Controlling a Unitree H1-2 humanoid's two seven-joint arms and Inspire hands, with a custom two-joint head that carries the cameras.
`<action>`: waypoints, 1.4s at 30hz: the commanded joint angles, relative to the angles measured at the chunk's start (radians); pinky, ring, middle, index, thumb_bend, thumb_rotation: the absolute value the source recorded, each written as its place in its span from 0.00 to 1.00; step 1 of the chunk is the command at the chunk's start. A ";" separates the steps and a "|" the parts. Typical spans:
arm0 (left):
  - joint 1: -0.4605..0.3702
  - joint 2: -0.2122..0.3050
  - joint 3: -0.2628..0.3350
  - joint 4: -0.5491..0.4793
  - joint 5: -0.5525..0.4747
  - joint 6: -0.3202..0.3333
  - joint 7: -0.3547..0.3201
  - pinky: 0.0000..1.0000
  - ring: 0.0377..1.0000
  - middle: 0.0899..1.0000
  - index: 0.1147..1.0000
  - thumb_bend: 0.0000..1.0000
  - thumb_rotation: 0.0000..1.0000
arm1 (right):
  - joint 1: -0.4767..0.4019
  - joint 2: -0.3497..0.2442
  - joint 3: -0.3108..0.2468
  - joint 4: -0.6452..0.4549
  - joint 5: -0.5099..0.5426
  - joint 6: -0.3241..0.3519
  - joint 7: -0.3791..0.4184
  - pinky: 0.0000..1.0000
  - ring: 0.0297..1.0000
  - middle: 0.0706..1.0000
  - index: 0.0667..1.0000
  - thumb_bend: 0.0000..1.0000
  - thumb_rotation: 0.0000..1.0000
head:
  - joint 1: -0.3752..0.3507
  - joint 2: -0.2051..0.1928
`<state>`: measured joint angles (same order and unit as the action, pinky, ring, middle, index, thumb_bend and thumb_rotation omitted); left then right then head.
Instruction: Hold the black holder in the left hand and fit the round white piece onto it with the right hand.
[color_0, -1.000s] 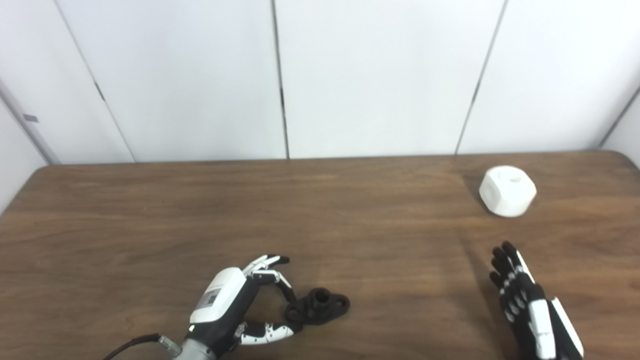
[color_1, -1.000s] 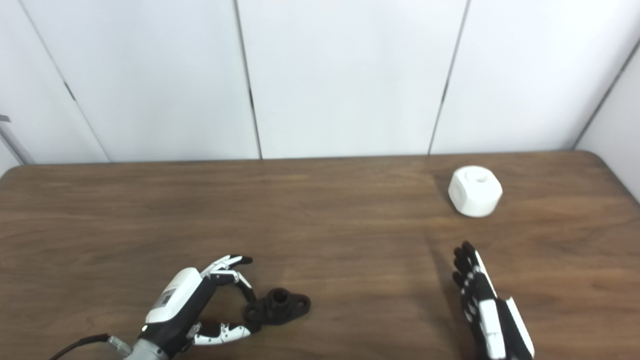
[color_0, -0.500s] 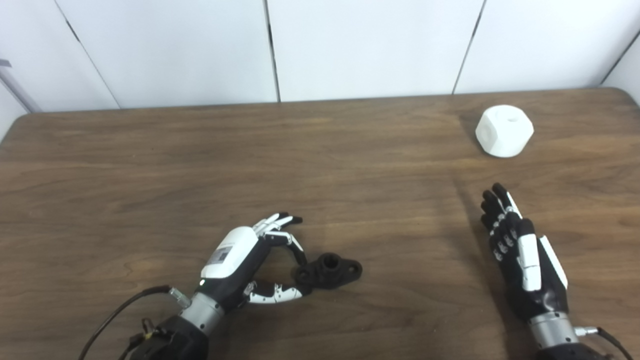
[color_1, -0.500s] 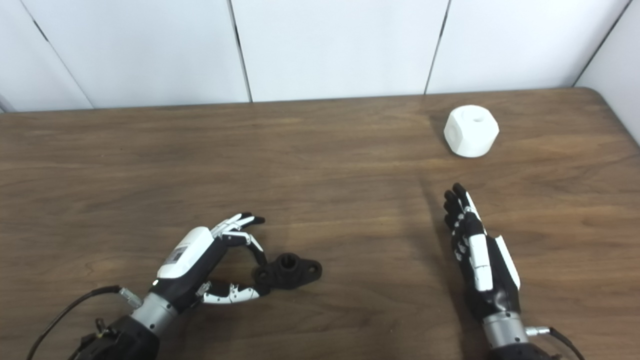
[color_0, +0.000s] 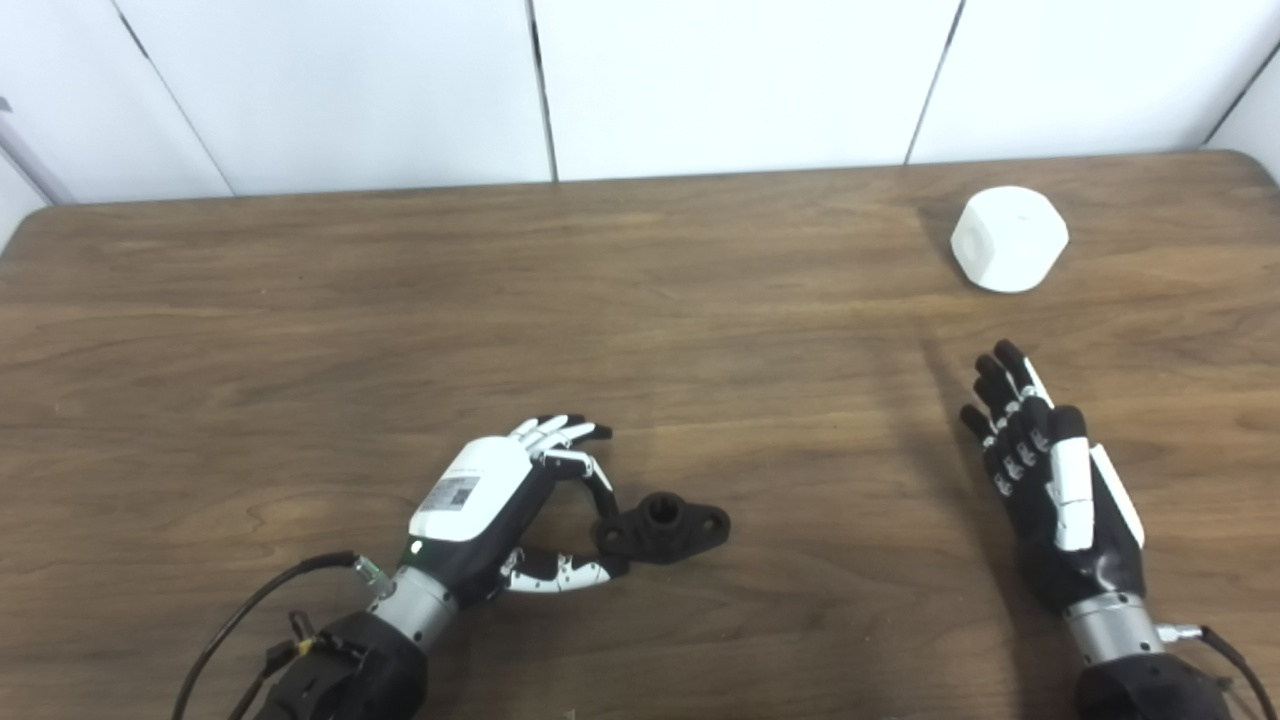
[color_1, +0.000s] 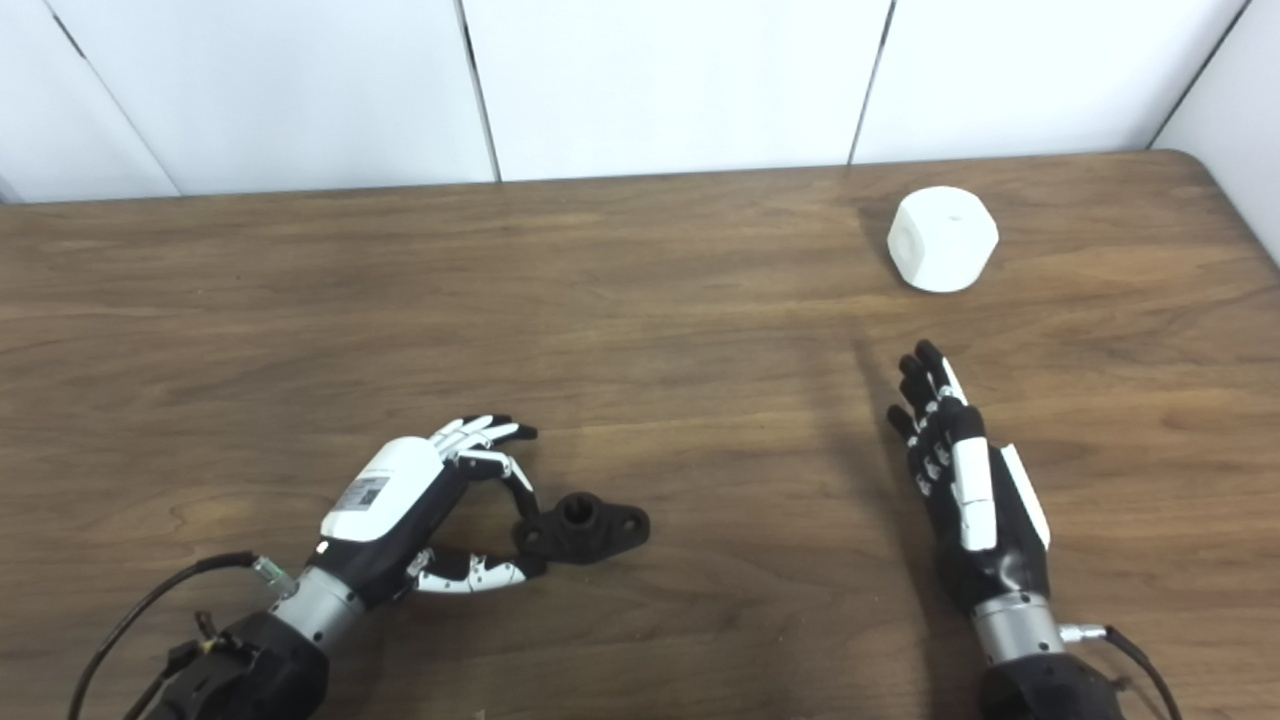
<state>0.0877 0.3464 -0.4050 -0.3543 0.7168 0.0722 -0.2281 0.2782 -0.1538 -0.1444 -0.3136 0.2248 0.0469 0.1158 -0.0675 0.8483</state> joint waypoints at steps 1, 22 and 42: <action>0.012 0.002 -0.019 0.018 0.030 0.037 -0.063 0.93 0.93 0.86 0.43 0.50 0.05 | -0.017 -0.026 -0.018 -0.052 0.008 0.000 -0.002 1.00 0.98 0.97 0.99 0.66 1.00 | -0.002 -0.006; 0.032 -0.037 -0.005 0.042 0.011 0.009 -0.050 0.91 0.92 0.85 0.43 0.50 0.05 | -0.204 -0.187 -0.124 -0.096 -0.226 0.097 -0.074 0.92 0.93 0.91 0.91 0.60 0.31 | -0.043 -0.098; 0.056 -0.012 0.024 0.088 -0.021 -0.052 -0.021 0.89 0.91 0.84 0.43 0.50 0.04 | -0.473 -0.399 -0.028 0.016 -0.614 0.261 -0.040 0.96 0.99 1.00 0.91 0.89 0.30 | -0.200 -0.244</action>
<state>0.1009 0.3110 -0.3659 -0.3164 0.6973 0.0031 -0.2031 -0.1476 -0.5163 -0.1685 -0.2876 -0.3671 0.3026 0.0727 -0.2684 0.6029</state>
